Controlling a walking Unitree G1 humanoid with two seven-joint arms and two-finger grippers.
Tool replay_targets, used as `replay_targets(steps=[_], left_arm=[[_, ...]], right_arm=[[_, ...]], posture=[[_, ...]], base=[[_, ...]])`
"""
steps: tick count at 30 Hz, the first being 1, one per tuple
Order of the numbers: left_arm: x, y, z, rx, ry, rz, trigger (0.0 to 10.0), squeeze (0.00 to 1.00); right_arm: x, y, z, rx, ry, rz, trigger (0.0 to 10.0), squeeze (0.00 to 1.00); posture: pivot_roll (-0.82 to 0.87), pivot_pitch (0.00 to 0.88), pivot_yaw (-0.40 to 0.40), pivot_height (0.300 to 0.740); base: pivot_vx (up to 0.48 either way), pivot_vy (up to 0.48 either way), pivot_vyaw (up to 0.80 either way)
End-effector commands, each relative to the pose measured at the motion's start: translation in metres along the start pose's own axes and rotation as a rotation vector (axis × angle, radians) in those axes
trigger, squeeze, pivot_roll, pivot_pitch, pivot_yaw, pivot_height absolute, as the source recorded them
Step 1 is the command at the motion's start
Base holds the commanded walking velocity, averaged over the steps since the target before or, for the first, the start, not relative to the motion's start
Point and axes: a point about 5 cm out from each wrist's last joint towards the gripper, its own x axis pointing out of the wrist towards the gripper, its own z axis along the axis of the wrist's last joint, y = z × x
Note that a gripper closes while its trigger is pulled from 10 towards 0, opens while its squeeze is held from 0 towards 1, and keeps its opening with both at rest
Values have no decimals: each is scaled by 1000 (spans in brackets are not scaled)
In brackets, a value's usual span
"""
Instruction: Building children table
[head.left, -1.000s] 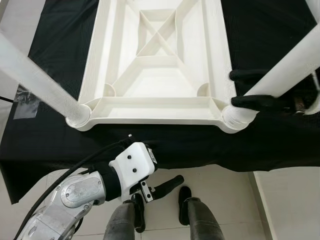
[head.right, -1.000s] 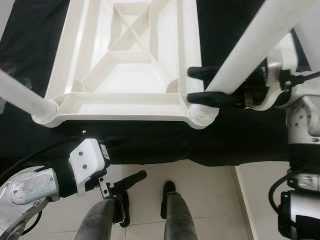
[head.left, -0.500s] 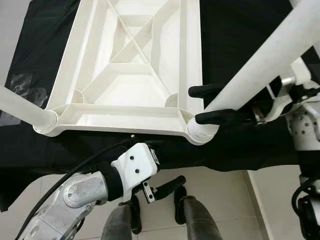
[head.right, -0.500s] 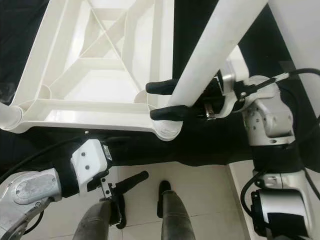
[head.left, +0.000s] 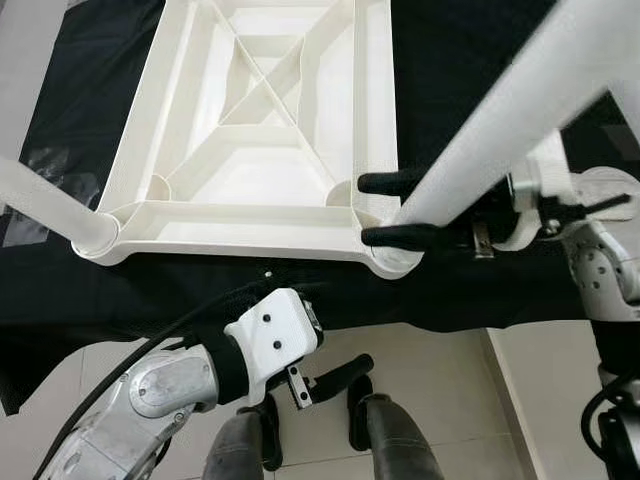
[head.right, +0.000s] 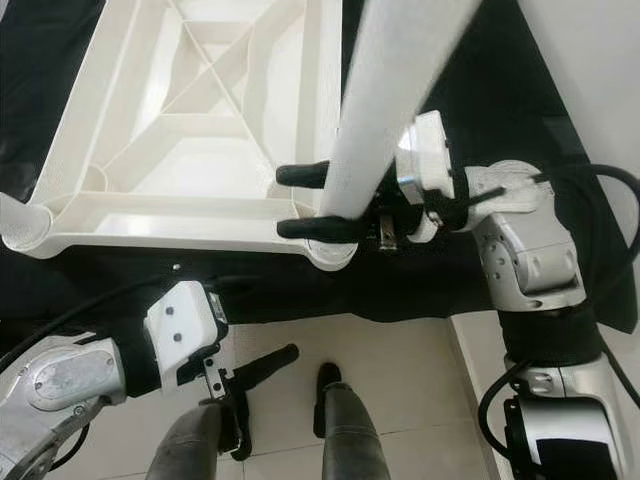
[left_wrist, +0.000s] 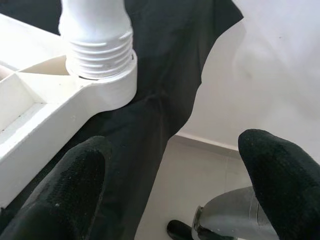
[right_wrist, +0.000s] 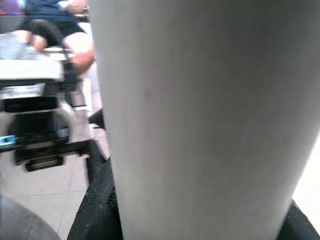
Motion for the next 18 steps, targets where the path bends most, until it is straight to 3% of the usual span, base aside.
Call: replay_targets(steps=[1,7,18], left_arm=[[0,-6,-3,-10,9,-21,10000,0],[1,-6,-4,-8,9,-17,10000,0],[2,-7,-5,-3,11,-22,10000,0]], right_arm=[[-7,2,-43,203,155,-106,10000,0],[-9,-8,-44,207,177,-217,10000,0],[-18,-5,-55,240,251,-427,10000,0]], posture=[[50,449,8,740],[48,446,1,740],[38,437,-1,740]], base=[[0,0,0],[0,0,0],[0,0,0]])
